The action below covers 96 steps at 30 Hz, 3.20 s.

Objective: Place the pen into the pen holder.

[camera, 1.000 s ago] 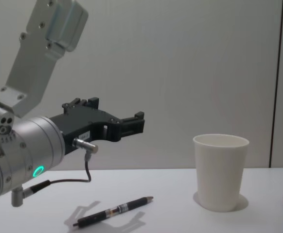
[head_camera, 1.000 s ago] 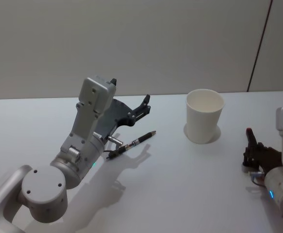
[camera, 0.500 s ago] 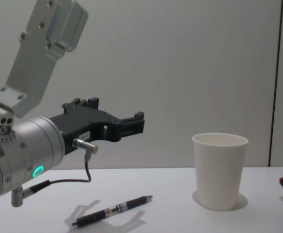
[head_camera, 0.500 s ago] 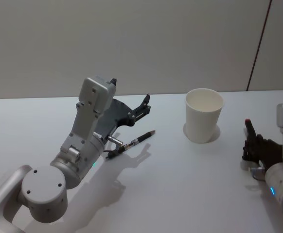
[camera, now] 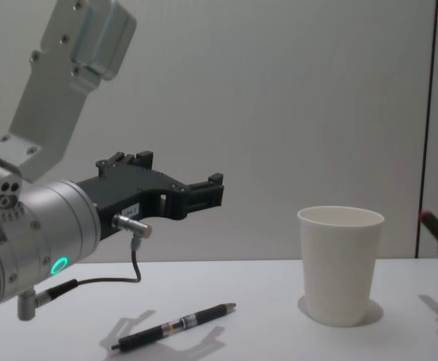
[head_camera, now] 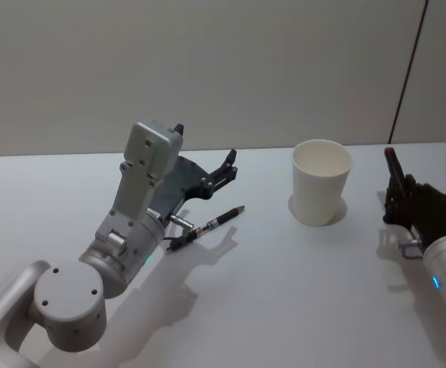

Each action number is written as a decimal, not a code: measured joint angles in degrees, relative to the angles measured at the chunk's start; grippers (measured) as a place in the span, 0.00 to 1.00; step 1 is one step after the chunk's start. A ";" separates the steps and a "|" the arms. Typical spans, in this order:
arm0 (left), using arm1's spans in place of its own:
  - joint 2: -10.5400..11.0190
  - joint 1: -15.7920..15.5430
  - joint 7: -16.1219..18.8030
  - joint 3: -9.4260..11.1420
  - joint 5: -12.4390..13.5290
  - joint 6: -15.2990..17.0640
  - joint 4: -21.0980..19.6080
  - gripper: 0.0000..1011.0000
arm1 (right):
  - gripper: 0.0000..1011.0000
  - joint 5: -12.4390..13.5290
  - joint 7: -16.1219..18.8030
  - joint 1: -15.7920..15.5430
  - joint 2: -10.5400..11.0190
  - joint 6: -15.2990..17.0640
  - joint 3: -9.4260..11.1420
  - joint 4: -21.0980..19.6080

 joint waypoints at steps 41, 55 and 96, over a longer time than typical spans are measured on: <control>0.00 0.00 0.00 0.00 0.00 0.00 0.00 0.99 | 0.18 -2.77 22.79 14.97 -1.53 -29.43 0.50 15.10; 0.00 0.00 0.00 0.00 0.00 0.00 0.00 0.99 | 0.18 -4.37 26.16 20.76 -4.07 -34.11 -1.12 24.45; 0.00 0.00 0.00 0.00 0.00 0.00 0.00 0.99 | 0.19 -6.56 27.06 26.50 -6.79 -40.40 -3.06 37.30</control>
